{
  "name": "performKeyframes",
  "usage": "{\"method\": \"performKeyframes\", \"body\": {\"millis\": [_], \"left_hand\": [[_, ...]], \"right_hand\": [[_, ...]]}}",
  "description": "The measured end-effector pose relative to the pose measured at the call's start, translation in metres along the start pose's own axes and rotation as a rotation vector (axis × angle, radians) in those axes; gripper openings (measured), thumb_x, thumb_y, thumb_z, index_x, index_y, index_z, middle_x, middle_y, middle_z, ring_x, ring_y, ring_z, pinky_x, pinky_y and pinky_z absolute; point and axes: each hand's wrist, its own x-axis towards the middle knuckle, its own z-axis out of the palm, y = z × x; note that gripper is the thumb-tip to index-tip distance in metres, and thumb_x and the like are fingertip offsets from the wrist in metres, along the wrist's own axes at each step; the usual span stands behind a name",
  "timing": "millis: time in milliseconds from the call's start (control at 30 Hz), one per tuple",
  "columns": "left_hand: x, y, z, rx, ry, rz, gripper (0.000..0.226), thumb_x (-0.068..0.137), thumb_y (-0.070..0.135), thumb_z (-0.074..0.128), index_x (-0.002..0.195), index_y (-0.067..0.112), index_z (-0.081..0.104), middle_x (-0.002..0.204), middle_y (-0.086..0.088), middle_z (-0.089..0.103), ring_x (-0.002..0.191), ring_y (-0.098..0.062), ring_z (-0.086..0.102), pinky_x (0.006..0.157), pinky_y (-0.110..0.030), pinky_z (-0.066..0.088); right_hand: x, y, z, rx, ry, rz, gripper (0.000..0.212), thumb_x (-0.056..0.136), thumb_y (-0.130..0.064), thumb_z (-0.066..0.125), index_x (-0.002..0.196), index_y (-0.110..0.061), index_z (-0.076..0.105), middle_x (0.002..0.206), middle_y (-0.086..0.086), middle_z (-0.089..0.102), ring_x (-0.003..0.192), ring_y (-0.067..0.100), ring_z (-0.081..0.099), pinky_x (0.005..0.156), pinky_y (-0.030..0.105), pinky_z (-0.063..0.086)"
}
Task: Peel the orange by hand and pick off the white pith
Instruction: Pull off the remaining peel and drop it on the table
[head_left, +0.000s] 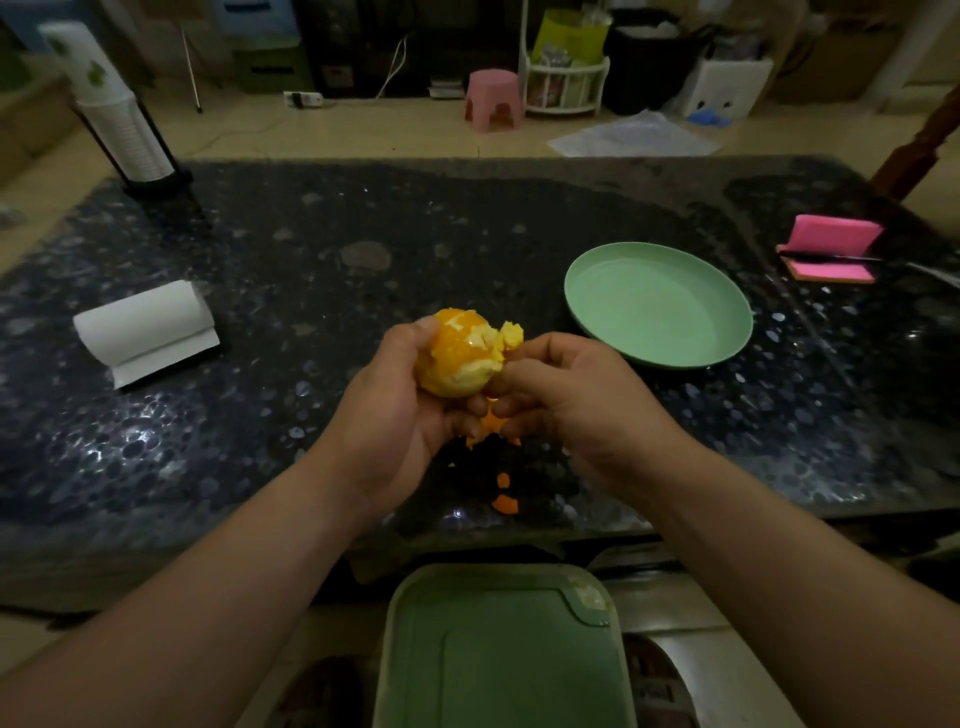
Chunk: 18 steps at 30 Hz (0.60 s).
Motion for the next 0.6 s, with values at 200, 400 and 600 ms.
{"method": "performKeyframes", "body": {"millis": [200, 400, 600], "left_hand": [[-0.0019, 0.0048, -0.0036, -0.024, -0.087, -0.014, 0.050, 0.110, 0.038, 0.033, 0.119, 0.003, 0.068, 0.099, -0.024, 0.070, 0.069, -0.022, 0.061, 0.056, -0.029, 0.052], [-0.0014, 0.0012, -0.0077, 0.004, -0.072, 0.046, 0.045, 0.109, 0.035, 0.038, 0.139, 0.007, 0.058, 0.105, -0.017, 0.069, 0.072, -0.022, 0.062, 0.055, -0.030, 0.050], [-0.0016, -0.0032, -0.0043, 0.028, -0.034, 0.077, 0.038, 0.105, 0.039, 0.045, 0.129, 0.017, 0.063, 0.099, -0.010, 0.070, 0.068, -0.021, 0.060, 0.052, -0.030, 0.046]], "right_hand": [[-0.0011, -0.0030, -0.0004, 0.126, -0.061, 0.108, 0.021, 0.103, -0.023, 0.067, 0.110, -0.003, 0.069, 0.095, 0.014, 0.076, 0.081, 0.022, 0.074, 0.064, 0.032, 0.058], [-0.0009, -0.0049, 0.0001, 0.209, -0.136, 0.189, 0.016, 0.105, -0.020, 0.063, 0.104, -0.006, 0.070, 0.086, 0.010, 0.078, 0.073, 0.016, 0.073, 0.059, 0.025, 0.058], [-0.0002, -0.0058, -0.0003, 0.304, -0.198, 0.295, 0.023, 0.102, -0.011, 0.059, 0.117, 0.002, 0.070, 0.088, 0.012, 0.077, 0.071, 0.014, 0.073, 0.056, 0.022, 0.058]]}}
